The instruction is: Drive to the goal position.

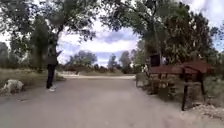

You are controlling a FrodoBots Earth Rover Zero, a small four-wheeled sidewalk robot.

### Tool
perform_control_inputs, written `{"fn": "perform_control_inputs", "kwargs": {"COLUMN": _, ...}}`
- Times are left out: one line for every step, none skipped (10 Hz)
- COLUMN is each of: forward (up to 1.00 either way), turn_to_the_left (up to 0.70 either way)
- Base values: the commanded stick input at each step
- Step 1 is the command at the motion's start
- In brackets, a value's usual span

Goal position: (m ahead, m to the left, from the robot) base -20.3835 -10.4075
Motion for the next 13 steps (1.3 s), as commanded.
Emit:
{"fn": "perform_control_inputs", "kwargs": {"forward": 0.51, "turn_to_the_left": 0.00}}
{"fn": "perform_control_inputs", "kwargs": {"forward": 0.00, "turn_to_the_left": 0.00}}
{"fn": "perform_control_inputs", "kwargs": {"forward": 0.00, "turn_to_the_left": 0.00}}
{"fn": "perform_control_inputs", "kwargs": {"forward": 0.00, "turn_to_the_left": 0.04}}
{"fn": "perform_control_inputs", "kwargs": {"forward": 0.00, "turn_to_the_left": 0.52}}
{"fn": "perform_control_inputs", "kwargs": {"forward": 0.00, "turn_to_the_left": 0.85}}
{"fn": "perform_control_inputs", "kwargs": {"forward": 0.00, "turn_to_the_left": 0.85}}
{"fn": "perform_control_inputs", "kwargs": {"forward": 0.00, "turn_to_the_left": 0.85}}
{"fn": "perform_control_inputs", "kwargs": {"forward": 0.00, "turn_to_the_left": 0.85}}
{"fn": "perform_control_inputs", "kwargs": {"forward": 0.00, "turn_to_the_left": 0.85}}
{"fn": "perform_control_inputs", "kwargs": {"forward": 0.00, "turn_to_the_left": 0.85}}
{"fn": "perform_control_inputs", "kwargs": {"forward": 0.00, "turn_to_the_left": 0.85}}
{"fn": "perform_control_inputs", "kwargs": {"forward": 0.00, "turn_to_the_left": 0.85}}
